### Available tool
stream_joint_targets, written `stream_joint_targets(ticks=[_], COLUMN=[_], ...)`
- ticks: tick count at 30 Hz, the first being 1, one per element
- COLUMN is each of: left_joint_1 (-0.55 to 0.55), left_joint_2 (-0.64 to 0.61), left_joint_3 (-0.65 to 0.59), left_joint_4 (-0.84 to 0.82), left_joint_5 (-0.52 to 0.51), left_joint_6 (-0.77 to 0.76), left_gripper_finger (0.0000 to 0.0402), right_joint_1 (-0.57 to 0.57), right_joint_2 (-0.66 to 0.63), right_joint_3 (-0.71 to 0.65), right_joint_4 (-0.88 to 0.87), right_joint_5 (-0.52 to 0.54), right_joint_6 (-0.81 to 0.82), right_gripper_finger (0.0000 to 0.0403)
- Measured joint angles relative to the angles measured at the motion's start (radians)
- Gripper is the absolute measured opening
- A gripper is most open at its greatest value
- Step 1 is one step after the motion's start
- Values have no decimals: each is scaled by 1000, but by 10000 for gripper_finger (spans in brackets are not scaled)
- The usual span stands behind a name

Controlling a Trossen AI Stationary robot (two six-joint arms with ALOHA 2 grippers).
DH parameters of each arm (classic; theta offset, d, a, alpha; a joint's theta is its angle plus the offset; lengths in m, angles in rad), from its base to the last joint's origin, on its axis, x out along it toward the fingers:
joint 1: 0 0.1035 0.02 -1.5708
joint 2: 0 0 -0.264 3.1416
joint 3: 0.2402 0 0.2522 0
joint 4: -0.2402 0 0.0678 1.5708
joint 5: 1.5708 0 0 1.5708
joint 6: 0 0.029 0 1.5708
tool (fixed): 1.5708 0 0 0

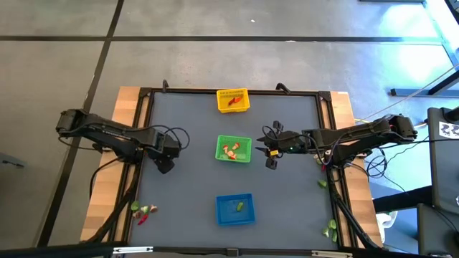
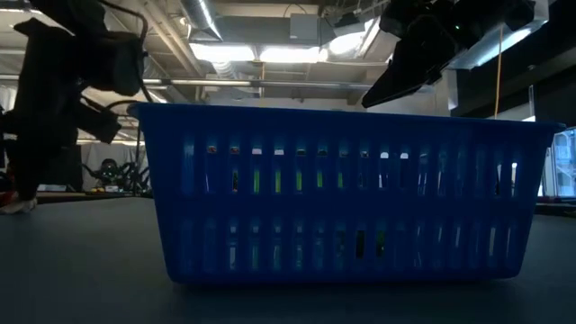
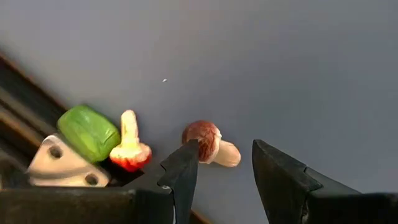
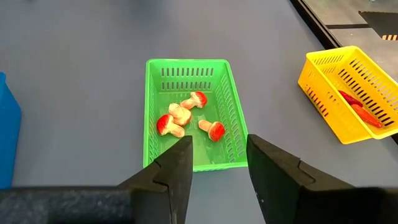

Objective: Sort produce into baskets
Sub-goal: Put the brown mushroom into the green bin

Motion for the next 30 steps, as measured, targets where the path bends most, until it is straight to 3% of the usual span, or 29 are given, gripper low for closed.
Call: stream_joint_targets(ticks=[8, 20, 30], left_joint_1=[0, 2, 2], left_joint_2=[5, 1, -2], left_joint_3=[-48, -54, 100], left_joint_4=[31, 39, 99], left_joint_5=[-8, -5, 9], left_joint_6=[32, 76, 177], left_gripper_finger=[125, 20, 10], right_joint_1=[0, 0, 0], right_joint_2=[0, 0, 0], right_joint_3=[0, 0, 0], right_joint_4=[-1, -1, -1], right_joint_5=[0, 0, 0], right_joint_6=[0, 0, 0], right_gripper_finger=[152, 152, 152])
